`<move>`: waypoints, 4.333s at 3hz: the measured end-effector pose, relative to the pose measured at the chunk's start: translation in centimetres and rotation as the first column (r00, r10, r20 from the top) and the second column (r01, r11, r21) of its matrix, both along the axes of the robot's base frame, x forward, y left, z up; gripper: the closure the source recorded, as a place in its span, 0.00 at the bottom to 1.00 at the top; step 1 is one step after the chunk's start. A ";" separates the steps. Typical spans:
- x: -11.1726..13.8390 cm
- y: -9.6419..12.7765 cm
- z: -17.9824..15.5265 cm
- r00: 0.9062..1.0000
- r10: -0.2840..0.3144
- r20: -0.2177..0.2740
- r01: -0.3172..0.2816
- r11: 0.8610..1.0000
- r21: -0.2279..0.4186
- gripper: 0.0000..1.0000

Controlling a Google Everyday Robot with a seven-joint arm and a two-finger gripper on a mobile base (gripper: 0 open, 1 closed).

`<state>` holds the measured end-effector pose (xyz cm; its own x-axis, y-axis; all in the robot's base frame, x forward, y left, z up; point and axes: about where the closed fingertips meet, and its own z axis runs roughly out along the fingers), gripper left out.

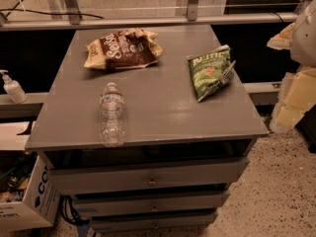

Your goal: Place water bottle upright

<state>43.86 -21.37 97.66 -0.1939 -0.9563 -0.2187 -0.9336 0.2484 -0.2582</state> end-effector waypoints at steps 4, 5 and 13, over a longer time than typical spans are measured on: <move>1.3 15.2 -5.6 0.740 0.672 -0.011 -0.659 0.729 0.182 0.00; 2.0 19.3 -5.1 0.614 0.787 0.053 -0.780 0.596 0.191 0.00; 11.6 32.5 -5.7 -0.012 0.998 0.055 -0.977 0.000 -0.211 0.00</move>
Offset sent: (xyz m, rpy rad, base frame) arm 0.0103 0.1016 -0.0633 0.1520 0.1071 0.5662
